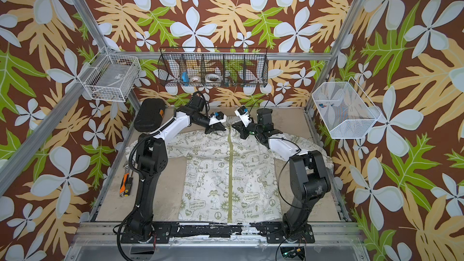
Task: Unzip the jacket
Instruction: Unzip the zipper on the jacket.
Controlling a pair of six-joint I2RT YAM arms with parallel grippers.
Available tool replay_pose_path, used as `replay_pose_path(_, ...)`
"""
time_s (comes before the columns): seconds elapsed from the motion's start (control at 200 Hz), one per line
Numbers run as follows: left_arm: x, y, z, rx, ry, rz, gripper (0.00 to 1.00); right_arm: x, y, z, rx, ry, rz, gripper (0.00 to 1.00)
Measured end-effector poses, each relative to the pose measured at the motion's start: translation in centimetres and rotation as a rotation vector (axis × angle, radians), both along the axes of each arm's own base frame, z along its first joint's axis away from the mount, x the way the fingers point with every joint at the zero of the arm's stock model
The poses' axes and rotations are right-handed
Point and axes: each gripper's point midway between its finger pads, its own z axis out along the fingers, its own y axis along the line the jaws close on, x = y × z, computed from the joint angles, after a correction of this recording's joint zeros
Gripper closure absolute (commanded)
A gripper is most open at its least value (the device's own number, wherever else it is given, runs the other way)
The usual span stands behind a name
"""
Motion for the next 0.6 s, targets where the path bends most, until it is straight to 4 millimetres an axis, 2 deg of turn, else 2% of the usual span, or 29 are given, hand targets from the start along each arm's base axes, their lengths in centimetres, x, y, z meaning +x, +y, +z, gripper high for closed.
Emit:
replay_pose_path(0.1,-0.5,0.0,0.9,-0.014,-0.001,-0.008,1.0,0.7,-0.2,0.1,-0.011,-0.008,-0.026,1.0)
replay_pose_path(0.17,-0.8,0.0,1.4,-0.024,-0.003,-0.016,1.0,1.2,-0.6,0.2,-0.018,-0.01,-0.057,0.76)
replay_pose_path(0.24,-1.1,0.0,1.8,-0.036,-0.002,-0.023,1.0,1.9,-1.2,0.2,-0.022,0.004,-0.117,0.61)
replay_pose_path(0.275,-1.2,0.0,2.1,-0.04,0.0,-0.024,1.0,2.4,-1.5,0.3,-0.028,0.014,-0.152,0.56)
replay_pose_path(0.36,-1.4,0.0,2.4,-0.051,0.016,-0.019,1.0,3.6,-2.9,1.3,-0.01,0.068,-0.243,0.52)
replay_pose_path(0.44,-1.9,0.1,2.5,-0.058,0.021,-0.019,1.0,4.9,-5.5,2.5,0.035,0.111,-0.358,0.52)
replay_pose_path(0.52,-2.3,0.3,2.5,-0.064,0.033,-0.006,1.0,4.0,-7.6,2.6,0.097,0.174,-0.42,0.51)
replay_pose_path(0.595,-2.7,0.4,2.4,-0.07,0.038,0.004,1.0,2.0,-7.0,2.6,0.14,0.194,-0.365,0.5)
